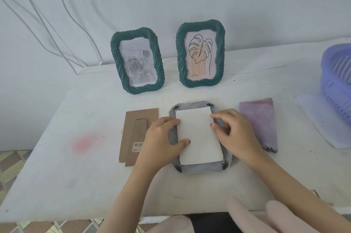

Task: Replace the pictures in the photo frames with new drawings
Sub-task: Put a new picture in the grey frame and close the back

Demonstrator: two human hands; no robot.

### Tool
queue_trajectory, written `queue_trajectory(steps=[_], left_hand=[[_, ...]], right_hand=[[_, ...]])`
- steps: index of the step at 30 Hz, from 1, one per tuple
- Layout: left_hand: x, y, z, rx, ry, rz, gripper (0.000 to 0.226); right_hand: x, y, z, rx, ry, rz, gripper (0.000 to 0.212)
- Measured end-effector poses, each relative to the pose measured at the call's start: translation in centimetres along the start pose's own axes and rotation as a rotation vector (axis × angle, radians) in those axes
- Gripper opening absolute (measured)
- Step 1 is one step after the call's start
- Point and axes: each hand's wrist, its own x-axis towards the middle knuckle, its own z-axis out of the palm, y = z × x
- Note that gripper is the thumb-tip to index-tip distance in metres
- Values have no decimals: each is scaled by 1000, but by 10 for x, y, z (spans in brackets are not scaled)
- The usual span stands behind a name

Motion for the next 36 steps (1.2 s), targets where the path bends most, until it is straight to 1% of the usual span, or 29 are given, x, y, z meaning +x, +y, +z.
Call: queue_trajectory(steps=[7,10,13,15,17,19,22,27,32,36], left_hand=[[3,-2,1,26,9,-7,56],[4,-2,0,-25,6,-14,49],[2,-6,-5,-90,122,-62,33],[1,-12,-10,-25,245,-176,31],[-2,-18,-16,119,309,-349,35],[-9,-23,-21,246,303,-486,44],[-19,-24,-22,301,266,-537,58],[-20,-18,-21,221,258,-553,61],[-6,-14,-35,118,211,-698,67],[1,-20,-45,-34,197,-776,75]], right_hand=[[-1,2,1,-58,-46,48,29],[0,2,0,-36,-64,70,30],[-2,2,0,-15,-59,72,29],[-4,0,0,-6,-52,78,28],[-4,0,1,-3,-53,85,27],[-4,0,1,-2,-53,89,27],[-4,0,1,5,-50,96,26],[-5,0,2,6,-46,101,26],[-6,0,2,8,-54,94,25],[-6,0,2,-1,-51,80,25]])
